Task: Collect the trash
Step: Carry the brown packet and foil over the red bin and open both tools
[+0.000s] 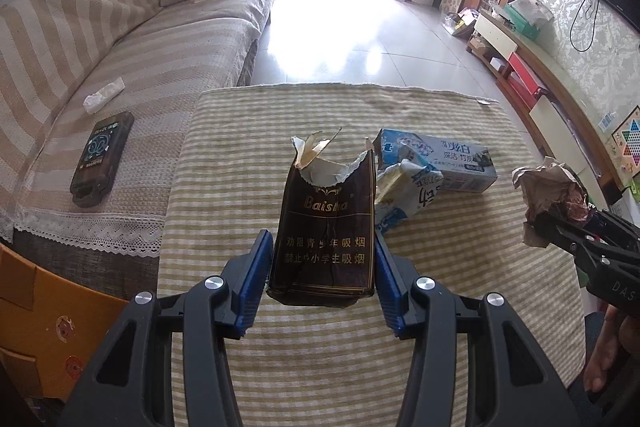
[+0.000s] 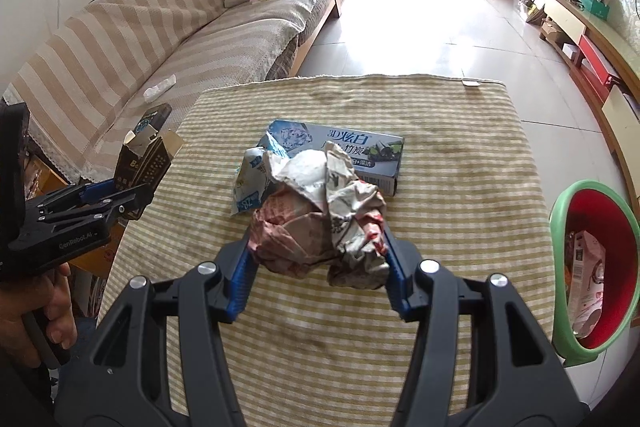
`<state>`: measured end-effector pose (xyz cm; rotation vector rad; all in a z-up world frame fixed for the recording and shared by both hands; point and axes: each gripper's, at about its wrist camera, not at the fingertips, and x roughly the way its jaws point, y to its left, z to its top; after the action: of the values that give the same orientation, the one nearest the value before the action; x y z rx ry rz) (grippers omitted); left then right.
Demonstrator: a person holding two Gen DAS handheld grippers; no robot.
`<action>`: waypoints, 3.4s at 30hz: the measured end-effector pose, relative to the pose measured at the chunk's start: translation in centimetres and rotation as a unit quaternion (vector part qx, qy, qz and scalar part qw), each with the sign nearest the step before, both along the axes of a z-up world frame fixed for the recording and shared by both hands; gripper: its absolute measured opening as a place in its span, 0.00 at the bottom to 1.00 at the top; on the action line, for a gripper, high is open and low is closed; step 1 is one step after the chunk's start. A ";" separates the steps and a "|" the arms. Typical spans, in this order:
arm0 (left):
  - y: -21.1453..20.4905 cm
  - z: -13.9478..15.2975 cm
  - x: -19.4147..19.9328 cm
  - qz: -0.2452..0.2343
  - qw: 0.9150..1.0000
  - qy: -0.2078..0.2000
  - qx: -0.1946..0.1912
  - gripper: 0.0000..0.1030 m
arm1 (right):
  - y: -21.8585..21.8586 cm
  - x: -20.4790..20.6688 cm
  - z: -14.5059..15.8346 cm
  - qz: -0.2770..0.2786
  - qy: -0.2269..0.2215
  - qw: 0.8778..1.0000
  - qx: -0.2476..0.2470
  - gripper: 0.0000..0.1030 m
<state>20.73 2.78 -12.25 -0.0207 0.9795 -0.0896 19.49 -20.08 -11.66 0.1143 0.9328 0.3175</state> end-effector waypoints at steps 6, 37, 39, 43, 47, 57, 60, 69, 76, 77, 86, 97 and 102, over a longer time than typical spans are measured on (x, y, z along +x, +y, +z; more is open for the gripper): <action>-1.9 2.6 -1.1 -0.014 1.000 -0.022 0.006 0.45 | -1.4 -1.2 1.9 -0.007 -0.019 1.000 0.004 0.51; -20.4 9.7 -0.9 -0.147 0.986 -0.072 -0.019 0.45 | -18.4 -4.1 9.3 -0.134 -0.079 0.988 0.013 0.51; -21.7 9.6 -0.6 -0.155 0.985 -0.069 -0.020 0.45 | -19.6 -4.1 9.0 -0.142 -0.077 0.987 0.016 0.51; -24.2 9.3 -0.3 -0.173 0.982 -0.068 -0.020 0.45 | -21.9 -4.0 8.4 -0.159 -0.074 0.984 0.018 0.51; -27.0 8.9 0.1 -0.193 0.979 -0.063 -0.022 0.45 | -24.1 -4.2 7.7 -0.176 -0.071 0.982 0.021 0.51; -33.4 6.7 0.8 -0.236 0.971 -0.037 -0.028 0.45 | -29.2 -4.3 5.0 -0.219 -0.054 0.974 0.030 0.51; -35.3 5.9 1.1 -0.249 0.968 -0.026 -0.032 0.45 | -30.7 -4.5 4.1 -0.233 -0.047 0.971 0.033 0.51; -40.7 2.8 1.9 -0.281 0.959 0.004 -0.043 0.45 | -34.8 -5.1 1.1 -0.268 -0.026 0.962 0.036 0.51; -42.9 0.4 2.6 -0.294 0.954 0.032 -0.050 0.45 | -36.3 -5.1 -0.2 -0.283 -0.013 0.958 0.033 0.51; -43.2 0.1 2.6 -0.297 0.953 0.036 -0.050 0.45 | -36.4 -5.1 -0.3 -0.284 -0.011 0.958 0.032 0.51; -43.7 -1.3 3.0 -0.305 0.949 0.060 -0.056 0.46 | -37.0 -4.6 -1.1 -0.286 -0.002 0.958 0.031 0.51; -42.5 -1.3 3.4 -0.289 0.951 0.062 -0.085 0.64 | -36.9 -3.8 -1.1 -0.278 0.002 0.960 0.025 0.51; -41.3 -0.8 3.5 -0.280 0.954 0.056 -0.090 0.70 | -36.7 -3.7 -1.0 -0.273 0.001 0.962 0.023 0.53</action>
<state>24.25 -38.52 -13.00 0.0863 1.0658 -0.7074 15.81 -56.82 -12.67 0.4072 0.8588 -0.1740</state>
